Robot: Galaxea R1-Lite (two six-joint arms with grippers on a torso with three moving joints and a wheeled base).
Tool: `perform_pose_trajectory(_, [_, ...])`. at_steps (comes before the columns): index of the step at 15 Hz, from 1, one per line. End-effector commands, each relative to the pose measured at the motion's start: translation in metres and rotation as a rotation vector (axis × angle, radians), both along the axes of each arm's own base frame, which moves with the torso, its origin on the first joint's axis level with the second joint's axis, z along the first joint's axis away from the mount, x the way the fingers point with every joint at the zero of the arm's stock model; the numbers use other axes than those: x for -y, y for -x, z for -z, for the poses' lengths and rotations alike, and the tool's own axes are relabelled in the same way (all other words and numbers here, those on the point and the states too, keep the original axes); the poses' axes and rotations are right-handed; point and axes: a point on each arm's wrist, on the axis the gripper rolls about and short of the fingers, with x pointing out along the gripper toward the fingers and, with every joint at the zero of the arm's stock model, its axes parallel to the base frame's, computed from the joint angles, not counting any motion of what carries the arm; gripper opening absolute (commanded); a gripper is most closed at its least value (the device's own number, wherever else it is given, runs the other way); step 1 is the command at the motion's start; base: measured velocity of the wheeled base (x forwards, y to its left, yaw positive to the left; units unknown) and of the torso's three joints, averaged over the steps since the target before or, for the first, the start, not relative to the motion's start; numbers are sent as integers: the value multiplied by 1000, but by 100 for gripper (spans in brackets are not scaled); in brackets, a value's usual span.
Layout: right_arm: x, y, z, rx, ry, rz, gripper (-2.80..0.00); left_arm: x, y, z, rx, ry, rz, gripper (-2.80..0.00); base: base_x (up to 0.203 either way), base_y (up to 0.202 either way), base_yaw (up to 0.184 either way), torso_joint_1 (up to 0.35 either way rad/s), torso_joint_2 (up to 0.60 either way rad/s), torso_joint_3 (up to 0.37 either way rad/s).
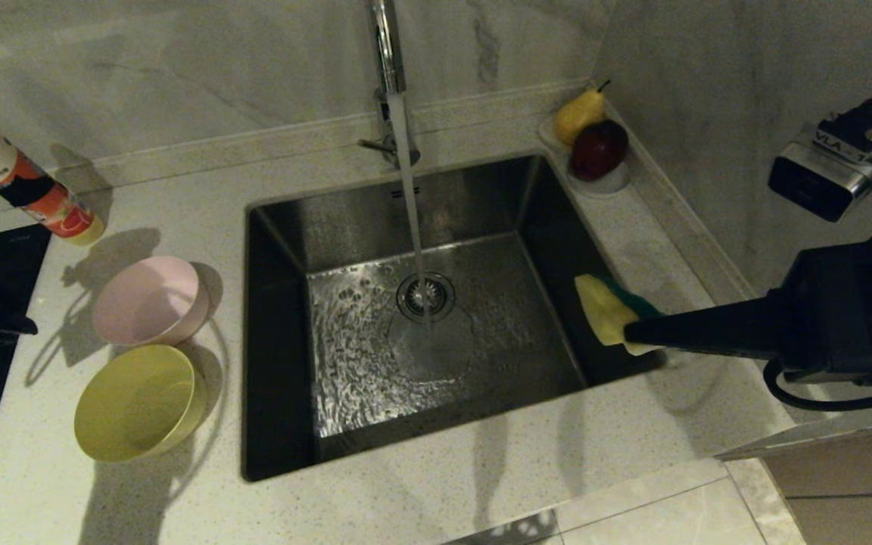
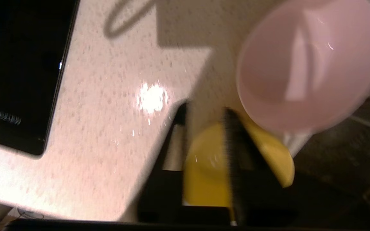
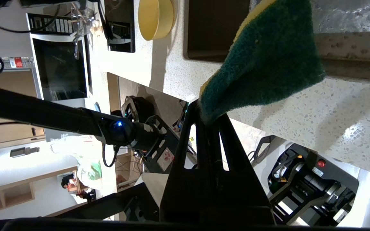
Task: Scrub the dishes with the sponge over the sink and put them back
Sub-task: Wash the bowl
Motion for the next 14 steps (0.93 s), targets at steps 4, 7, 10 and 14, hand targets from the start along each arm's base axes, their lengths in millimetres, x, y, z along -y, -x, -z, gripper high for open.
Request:
perform_pose_trajectory(4, [1,-2,6,-22,11,5,-280,-9,-25,30,-88,69,-15,0,0,0,0,0,0,0])
perform_pose_trajectory(7, [6,-4,9,-25,17,32,-280,-8,-37,38,-78,105,-29,0,0,0,0,0,0,0])
perform_pose_trajectory(10, [11,-3,8,-18,13,44,-280,-10,-47,46,-77,152,-34,0,0,0,0,0,0,0])
perform_pose_trajectory(14, [12,-1,6,-8,6,43,-280,-6,-56,49,-63,192,-31,0,0,0,0,0,0,0])
